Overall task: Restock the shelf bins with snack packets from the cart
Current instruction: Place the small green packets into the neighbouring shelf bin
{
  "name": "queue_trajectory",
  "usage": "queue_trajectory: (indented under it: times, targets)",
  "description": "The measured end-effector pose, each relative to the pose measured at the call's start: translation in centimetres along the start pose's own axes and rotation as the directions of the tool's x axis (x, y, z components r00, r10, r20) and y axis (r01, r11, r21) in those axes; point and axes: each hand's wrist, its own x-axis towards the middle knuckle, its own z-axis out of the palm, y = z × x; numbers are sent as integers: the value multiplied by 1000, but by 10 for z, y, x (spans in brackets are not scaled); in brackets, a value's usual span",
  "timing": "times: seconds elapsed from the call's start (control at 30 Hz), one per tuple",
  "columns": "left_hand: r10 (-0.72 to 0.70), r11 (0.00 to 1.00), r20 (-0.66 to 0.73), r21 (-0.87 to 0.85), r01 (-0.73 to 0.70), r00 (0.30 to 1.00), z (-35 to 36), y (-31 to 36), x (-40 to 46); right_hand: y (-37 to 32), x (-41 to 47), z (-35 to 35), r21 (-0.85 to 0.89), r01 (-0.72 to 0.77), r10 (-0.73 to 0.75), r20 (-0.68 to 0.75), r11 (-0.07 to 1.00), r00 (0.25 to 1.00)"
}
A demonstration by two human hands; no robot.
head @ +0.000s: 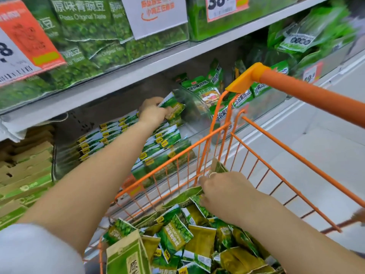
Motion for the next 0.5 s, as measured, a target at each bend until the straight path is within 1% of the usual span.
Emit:
queue_trajectory:
  times: [0.07, 0.1, 0.17, 0.2, 0.3, 0.43, 0.5]
  targets:
    - [-55, 994, -21, 95, 57, 998, 8, -8, 10, -3, 2, 4, -11, 45, -44, 63, 999, 997]
    - [-63, 978, -9, 199, 63, 998, 11, -11, 12, -5, 3, 5, -13, 61, -60, 90, 998, 994]
    - [-41, 910, 47, 415, 18, 998, 16, -15, 13, -10, 3, 7, -14, 85, -82, 130, 996, 988]
    - [-31, 873, 68, 487, -6, 997, 19, -15, 14, -12, 3, 8, -15, 101, -97, 147, 995, 984]
    - [-18, 785, 104, 618, -50, 994, 24, -12, 22, -18, 5, 12, 3, 147, -145, 178, 989, 973]
    - [14, 632, 101, 770, -87, 995, 31, -11, 37, -19, 8, 12, 28, 156, -159, 126, 987, 979]
    - [31, 560, 128, 819, -124, 991, 33, -11, 41, -18, 8, 12, 22, 160, -161, 118, 987, 980]
